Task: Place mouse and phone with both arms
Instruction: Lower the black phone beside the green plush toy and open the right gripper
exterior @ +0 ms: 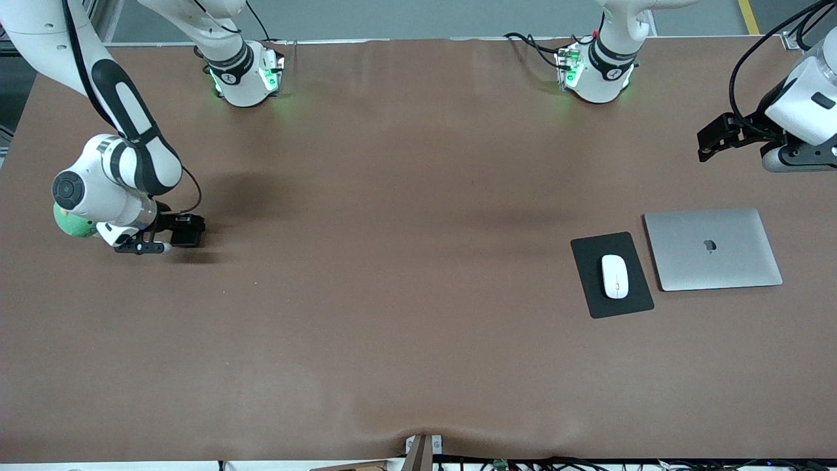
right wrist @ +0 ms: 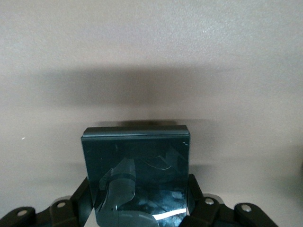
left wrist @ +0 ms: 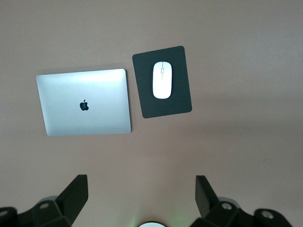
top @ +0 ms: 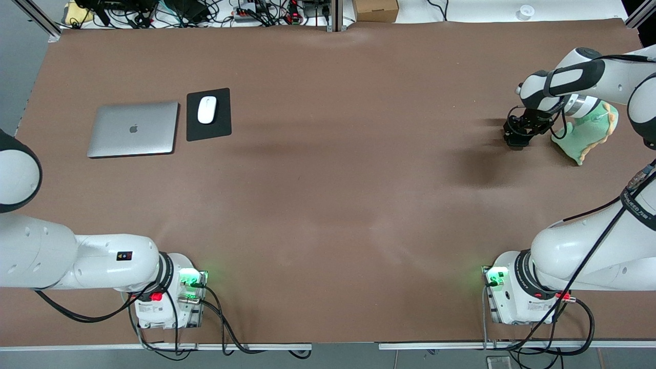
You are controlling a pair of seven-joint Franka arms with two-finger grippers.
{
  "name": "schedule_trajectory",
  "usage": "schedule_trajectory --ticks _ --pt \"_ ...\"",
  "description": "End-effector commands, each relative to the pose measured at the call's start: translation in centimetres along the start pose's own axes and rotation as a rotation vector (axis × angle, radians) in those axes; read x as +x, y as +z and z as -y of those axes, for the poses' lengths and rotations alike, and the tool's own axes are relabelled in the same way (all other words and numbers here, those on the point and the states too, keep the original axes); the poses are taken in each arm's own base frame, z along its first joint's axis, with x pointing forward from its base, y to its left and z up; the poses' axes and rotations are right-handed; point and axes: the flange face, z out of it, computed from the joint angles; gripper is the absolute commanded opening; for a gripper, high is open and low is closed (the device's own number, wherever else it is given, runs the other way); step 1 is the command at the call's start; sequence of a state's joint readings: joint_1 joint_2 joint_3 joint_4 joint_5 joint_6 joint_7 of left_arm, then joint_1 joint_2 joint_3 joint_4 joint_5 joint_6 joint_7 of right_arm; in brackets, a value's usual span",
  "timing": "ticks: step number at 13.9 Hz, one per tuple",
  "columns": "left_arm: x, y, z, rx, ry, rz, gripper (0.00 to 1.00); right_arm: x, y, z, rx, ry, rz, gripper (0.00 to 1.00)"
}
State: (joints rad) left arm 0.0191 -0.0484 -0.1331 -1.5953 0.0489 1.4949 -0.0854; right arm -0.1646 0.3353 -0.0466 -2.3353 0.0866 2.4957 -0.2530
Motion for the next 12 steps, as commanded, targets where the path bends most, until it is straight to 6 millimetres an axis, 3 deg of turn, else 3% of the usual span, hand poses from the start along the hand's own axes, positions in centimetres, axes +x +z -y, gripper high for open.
schedule_trajectory --ticks 1,2,3,5,8,12 --pt "0.2 -0.5 0.1 -0.009 0.008 0.007 1.0 -1.1 -0.6 -0.7 0.0 -0.001 -0.013 0.0" --pt "0.2 -0.5 0.1 -0.007 0.005 0.007 1.0 -1.1 -0.4 -0.7 0.002 0.0 -0.007 0.24" --pt "0.2 -0.5 0.1 -0.007 0.005 0.007 1.0 -1.2 -0.1 -0.7 0.005 0.002 0.004 0.37" --pt "0.2 -0.5 0.1 -0.007 0.008 0.007 1.0 -1.1 -0.2 -0.7 0.007 0.003 0.011 1.0" --pt "0.2 -0.5 0.2 -0.007 0.007 0.007 1.0 -0.5 -1.2 -0.4 0.025 0.004 0.07 1.0" --pt "0.2 -0.6 0.2 -0.008 0.008 0.006 1.0 2.9 -6.9 0.1 0.051 -0.026 0.136 1.0"
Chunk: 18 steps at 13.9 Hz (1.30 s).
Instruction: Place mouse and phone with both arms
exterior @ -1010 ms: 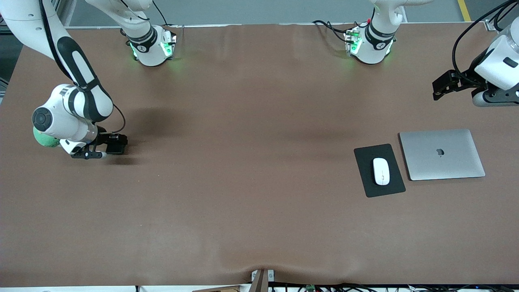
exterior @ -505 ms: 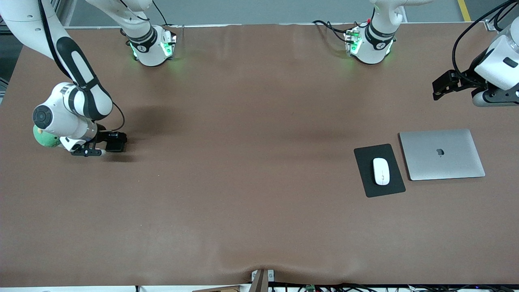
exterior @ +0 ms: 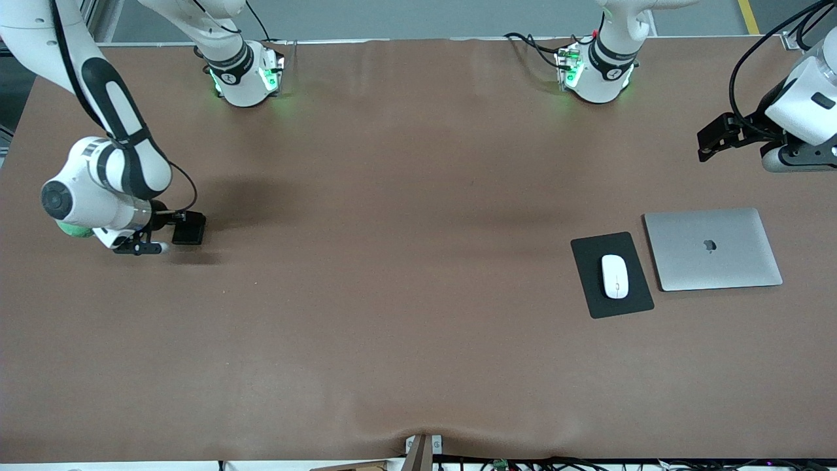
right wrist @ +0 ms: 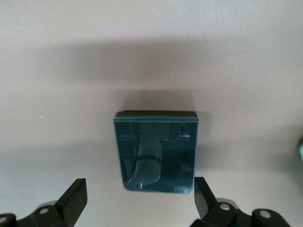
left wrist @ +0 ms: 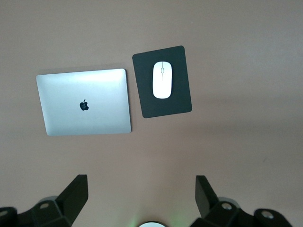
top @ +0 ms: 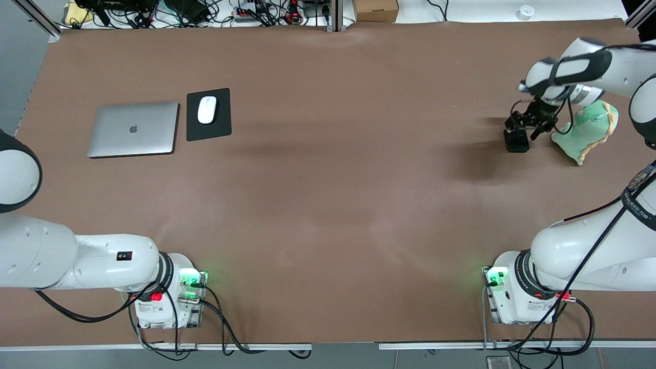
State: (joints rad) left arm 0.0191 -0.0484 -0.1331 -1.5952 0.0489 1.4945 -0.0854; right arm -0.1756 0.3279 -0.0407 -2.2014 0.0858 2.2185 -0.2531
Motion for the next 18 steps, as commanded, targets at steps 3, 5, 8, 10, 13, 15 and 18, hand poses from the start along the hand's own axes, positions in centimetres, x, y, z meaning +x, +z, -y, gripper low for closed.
schedule_trajectory --ticks 3,5,8,10,13,15,18 --pt "0.5 -0.2 0.0 -0.008 -0.007 0.011 1.0 2.3 -7.5 0.9 -0.003 -0.04 -0.035 1.0" --pt "0.6 -0.1 0.2 -0.008 -0.008 0.013 1.0 3.2 -10.5 1.9 -0.006 -0.061 -0.044 1.0" --pt "0.6 -0.1 0.1 -0.012 0.0 0.013 1.0 5.1 -16.8 2.4 -0.016 -0.078 -0.096 1.0" --pt "0.7 0.0 0.0 -0.013 0.005 0.016 1.0 5.7 -19.8 2.7 -0.019 -0.108 -0.158 1.0" --pt "0.9 0.1 0.1 -0.017 0.006 0.016 1.0 6.3 -25.8 5.3 -0.039 -0.162 -0.219 1.0" --pt "0.9 0.1 0.1 -0.019 0.007 0.017 1.0 5.7 -30.2 6.4 -0.053 -0.181 -0.277 1.0" --pt "0.9 0.1 0.1 -0.02 0.007 0.017 1.0 4.2 -36.9 8.3 -0.093 -0.208 -0.385 1.0"
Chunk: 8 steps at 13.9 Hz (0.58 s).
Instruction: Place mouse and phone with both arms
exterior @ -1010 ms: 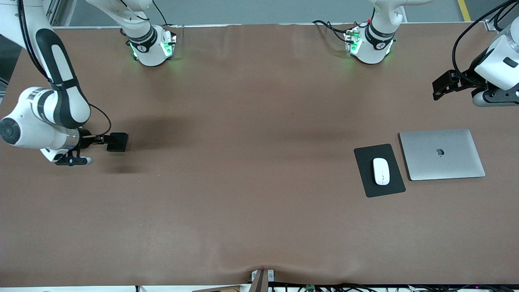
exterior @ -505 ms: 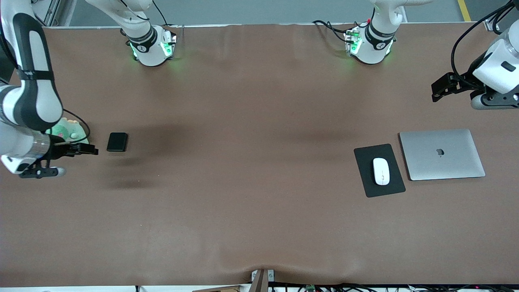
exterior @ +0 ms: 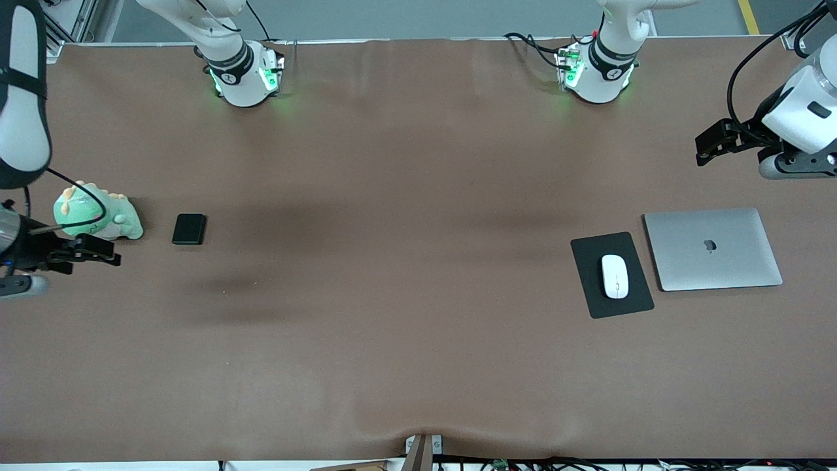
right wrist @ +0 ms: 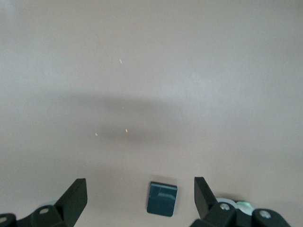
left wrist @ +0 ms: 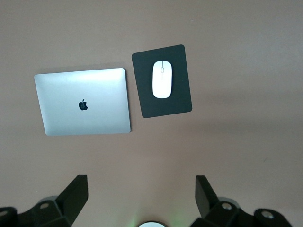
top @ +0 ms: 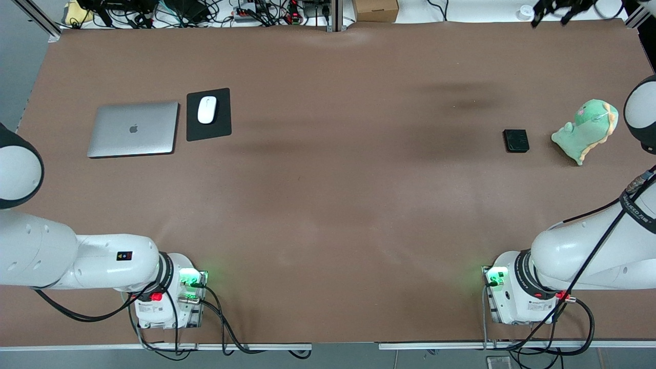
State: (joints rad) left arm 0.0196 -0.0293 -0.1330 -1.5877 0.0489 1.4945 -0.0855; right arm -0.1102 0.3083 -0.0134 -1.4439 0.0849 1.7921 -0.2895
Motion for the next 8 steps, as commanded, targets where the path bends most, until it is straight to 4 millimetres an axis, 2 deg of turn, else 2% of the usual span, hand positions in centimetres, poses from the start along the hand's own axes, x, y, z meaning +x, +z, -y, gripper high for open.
schedule_trajectory --ticks 1,2,3,5,6,8 --pt "0.3 -0.5 0.3 -0.019 0.002 0.005 1.0 0.1 -6.4 0.9 -0.03 -0.028 -0.084 1.0" --pt "0.3 -0.5 0.3 -0.019 0.004 0.005 1.0 -1.0 -9.2 1.4 -0.037 -0.03 -0.12 1.0" --pt "0.3 -0.5 0.3 -0.019 0.002 0.005 1.0 -1.9 -10.6 2.6 -0.04 -0.043 -0.103 1.0" --pt "0.3 -0.5 0.3 -0.019 0.004 0.005 1.0 -3.5 -11.5 3.2 -0.024 -0.046 -0.036 1.0" --pt "0.3 -0.5 0.3 -0.021 0.004 0.005 1.0 -5.0 -13.2 3.8 -0.017 -0.054 -0.023 1.0" --pt "0.3 -0.5 0.5 -0.021 -0.001 0.006 1.0 -7.3 -14.5 4.9 0.006 -0.064 0.05 1.0"
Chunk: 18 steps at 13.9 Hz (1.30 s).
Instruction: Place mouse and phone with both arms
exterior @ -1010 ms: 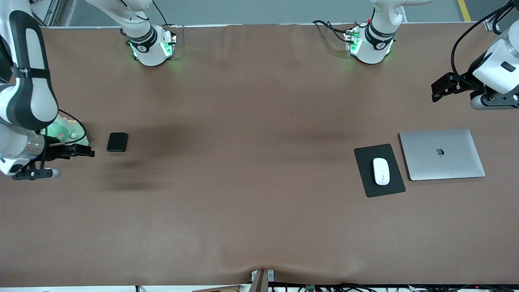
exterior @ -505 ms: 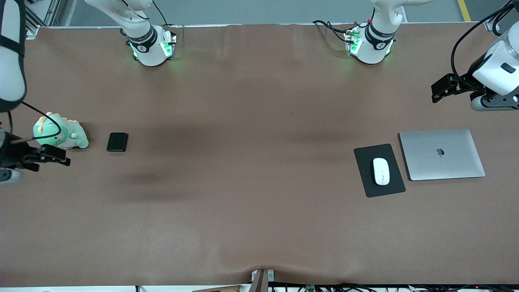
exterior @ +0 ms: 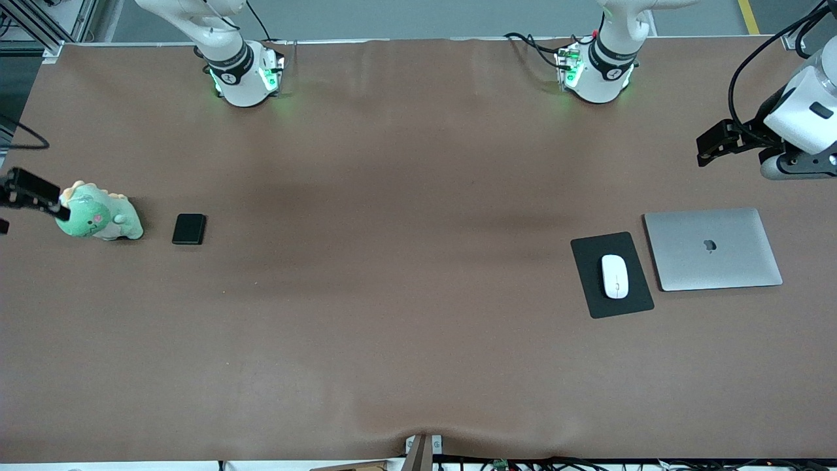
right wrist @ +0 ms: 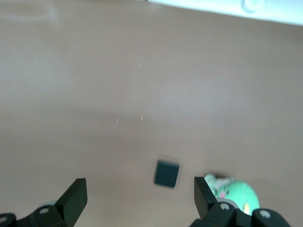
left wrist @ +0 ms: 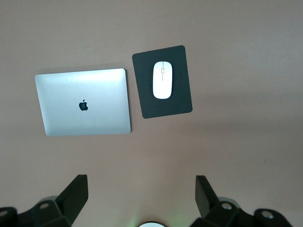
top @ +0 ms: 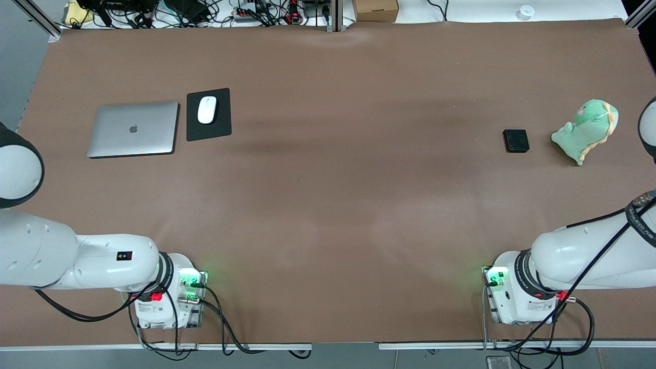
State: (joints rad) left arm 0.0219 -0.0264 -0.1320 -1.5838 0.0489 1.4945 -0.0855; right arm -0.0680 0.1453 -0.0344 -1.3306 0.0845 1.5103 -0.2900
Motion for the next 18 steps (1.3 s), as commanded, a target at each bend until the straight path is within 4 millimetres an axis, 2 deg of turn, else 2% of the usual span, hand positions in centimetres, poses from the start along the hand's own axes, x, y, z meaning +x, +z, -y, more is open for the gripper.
schedule_trajectory --ticks 1,4,6,7,13,15,18 --pt "0.2 -0.5 0.3 -0.022 0.003 0.007 1.0 -2.9 -1.6 1.6 0.012 -0.029 0.072 1.0" --pt "0.2 -0.5 0.3 -0.02 0.004 0.006 1.0 -6.0 -1.4 2.5 0.029 -0.03 0.115 1.0" --pt "0.2 -0.5 0.4 -0.019 0.004 0.006 1.0 -8.2 0.1 3.6 0.04 -0.042 0.149 1.0" --pt "0.4 -0.3 0.4 -0.017 0.004 0.011 1.0 -8.5 0.4 3.9 0.041 -0.047 0.155 1.0" --pt "0.4 -0.3 0.3 -0.016 -0.004 0.011 1.0 -7.8 0.2 4.2 -0.075 -0.072 0.149 1.0" --pt "0.4 -0.3 0.2 -0.022 -0.009 0.011 1.0 -7.8 0.2 3.8 -0.077 -0.065 0.149 1.0" --pt "0.5 -0.2 0.0 -0.029 -0.005 0.013 1.0 -7.7 0.2 4.1 -0.052 -0.063 0.144 1.0"
